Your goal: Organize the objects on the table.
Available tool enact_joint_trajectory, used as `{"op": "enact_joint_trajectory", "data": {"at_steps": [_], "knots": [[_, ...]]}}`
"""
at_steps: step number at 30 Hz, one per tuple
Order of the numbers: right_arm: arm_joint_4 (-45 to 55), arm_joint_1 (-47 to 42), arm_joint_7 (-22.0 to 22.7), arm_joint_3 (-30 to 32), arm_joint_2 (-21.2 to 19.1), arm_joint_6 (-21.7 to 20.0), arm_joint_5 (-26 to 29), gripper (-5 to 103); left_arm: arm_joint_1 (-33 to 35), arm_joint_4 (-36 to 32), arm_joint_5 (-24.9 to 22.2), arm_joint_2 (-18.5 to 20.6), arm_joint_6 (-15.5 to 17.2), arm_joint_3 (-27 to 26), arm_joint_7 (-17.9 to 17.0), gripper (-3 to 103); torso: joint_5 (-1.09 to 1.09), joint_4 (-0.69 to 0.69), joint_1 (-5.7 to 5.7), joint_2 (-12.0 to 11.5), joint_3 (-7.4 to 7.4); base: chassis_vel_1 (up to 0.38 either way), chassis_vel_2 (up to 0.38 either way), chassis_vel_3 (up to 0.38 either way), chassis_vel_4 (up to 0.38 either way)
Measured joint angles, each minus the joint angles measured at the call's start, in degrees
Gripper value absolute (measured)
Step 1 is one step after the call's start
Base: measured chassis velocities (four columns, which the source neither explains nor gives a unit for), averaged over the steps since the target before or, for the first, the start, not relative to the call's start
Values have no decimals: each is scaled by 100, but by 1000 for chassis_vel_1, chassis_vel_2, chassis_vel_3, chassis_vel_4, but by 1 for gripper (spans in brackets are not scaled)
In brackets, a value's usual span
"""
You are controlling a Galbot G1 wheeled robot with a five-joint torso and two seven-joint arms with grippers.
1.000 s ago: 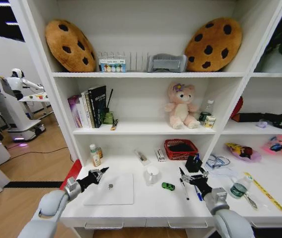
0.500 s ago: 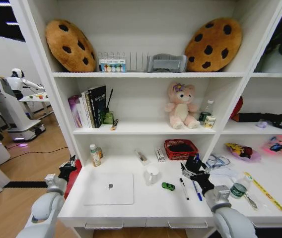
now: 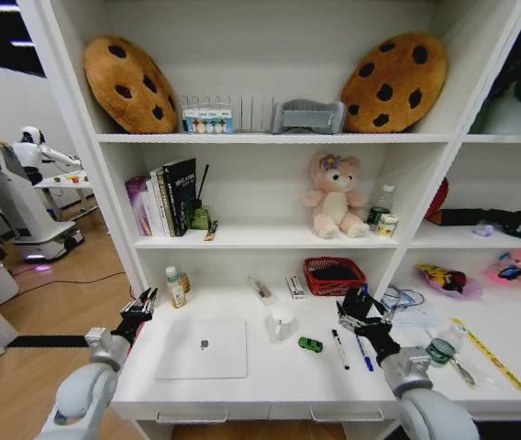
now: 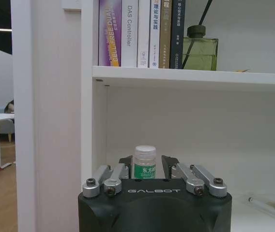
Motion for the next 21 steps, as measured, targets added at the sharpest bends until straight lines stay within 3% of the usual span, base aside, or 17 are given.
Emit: {"op": "enact_joint_trajectory", "data": {"at_steps": [2, 6, 7, 11, 13, 14, 15, 16, 21], "knots": [[21, 0, 2, 1, -5, 0, 2, 100, 2, -52, -12, -3, 15, -5, -35, 47, 0, 0, 0, 0, 0, 0, 0, 0, 0], [43, 10, 6, 8, -24, -1, 15, 100, 5, -86, -15, -11, 30, -5, -71, 53, 0, 0, 0, 0, 0, 0, 0, 0, 0], [53, 15, 16, 14, -33, -5, 30, 100, 26, -116, -16, -12, 36, -5, -96, 64, 0, 0, 0, 0, 0, 0, 0, 0, 0], [62, 12, 21, 18, -37, -12, 46, 100, 55, -141, -16, -5, 37, -6, -111, 74, 0, 0, 0, 0, 0, 0, 0, 0, 0], [62, 11, 21, 18, -37, -13, 47, 100, 58, -145, -16, -4, 37, -8, -112, 74, 0, 0, 0, 0, 0, 0, 0, 0, 0], [62, 10, 21, 20, -37, -16, 50, 100, 72, -164, -23, 8, 37, -16, -116, 85, 0, 0, 0, 0, 0, 0, 0, 0, 0], [62, 10, 21, 20, -37, -16, 50, 100, 72, -164, -23, 8, 37, -16, -116, 85, 0, 0, 0, 0, 0, 0, 0, 0, 0], [61, 10, 22, 22, -36, -17, 51, 100, 87, -190, -36, 31, 37, -31, -117, 96, 0, 0, 0, 0, 0, 0, 0, 0, 0], [60, 33, 23, 29, -60, -45, 92, 100, 84, -241, -51, 62, 66, -44, -140, 100, 0, 0, 0, -1, 0, 0, 0, 0, 0]]}}
